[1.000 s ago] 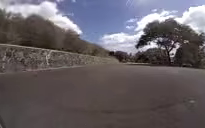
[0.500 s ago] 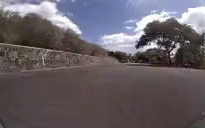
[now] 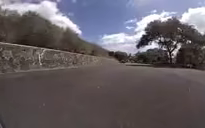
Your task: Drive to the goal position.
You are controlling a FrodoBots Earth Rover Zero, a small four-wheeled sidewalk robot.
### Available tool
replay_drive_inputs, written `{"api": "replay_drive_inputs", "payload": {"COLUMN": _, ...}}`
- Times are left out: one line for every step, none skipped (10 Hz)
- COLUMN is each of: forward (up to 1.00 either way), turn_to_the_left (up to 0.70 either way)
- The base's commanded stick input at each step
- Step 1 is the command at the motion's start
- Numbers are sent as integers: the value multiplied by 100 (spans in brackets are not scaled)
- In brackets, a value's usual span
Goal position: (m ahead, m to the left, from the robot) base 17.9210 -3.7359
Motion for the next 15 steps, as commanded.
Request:
{"api": "replay_drive_inputs", "payload": {"forward": 85, "turn_to_the_left": 1}}
{"api": "replay_drive_inputs", "payload": {"forward": 85, "turn_to_the_left": 1}}
{"api": "replay_drive_inputs", "payload": {"forward": 85, "turn_to_the_left": 1}}
{"api": "replay_drive_inputs", "payload": {"forward": 85, "turn_to_the_left": 1}}
{"api": "replay_drive_inputs", "payload": {"forward": 85, "turn_to_the_left": 1}}
{"api": "replay_drive_inputs", "payload": {"forward": 85, "turn_to_the_left": 1}}
{"api": "replay_drive_inputs", "payload": {"forward": 85, "turn_to_the_left": 1}}
{"api": "replay_drive_inputs", "payload": {"forward": 85, "turn_to_the_left": 1}}
{"api": "replay_drive_inputs", "payload": {"forward": 85, "turn_to_the_left": 1}}
{"api": "replay_drive_inputs", "payload": {"forward": 85, "turn_to_the_left": 1}}
{"api": "replay_drive_inputs", "payload": {"forward": 85, "turn_to_the_left": 1}}
{"api": "replay_drive_inputs", "payload": {"forward": 85, "turn_to_the_left": 1}}
{"api": "replay_drive_inputs", "payload": {"forward": 85, "turn_to_the_left": 1}}
{"api": "replay_drive_inputs", "payload": {"forward": 85, "turn_to_the_left": 1}}
{"api": "replay_drive_inputs", "payload": {"forward": 85, "turn_to_the_left": 1}}
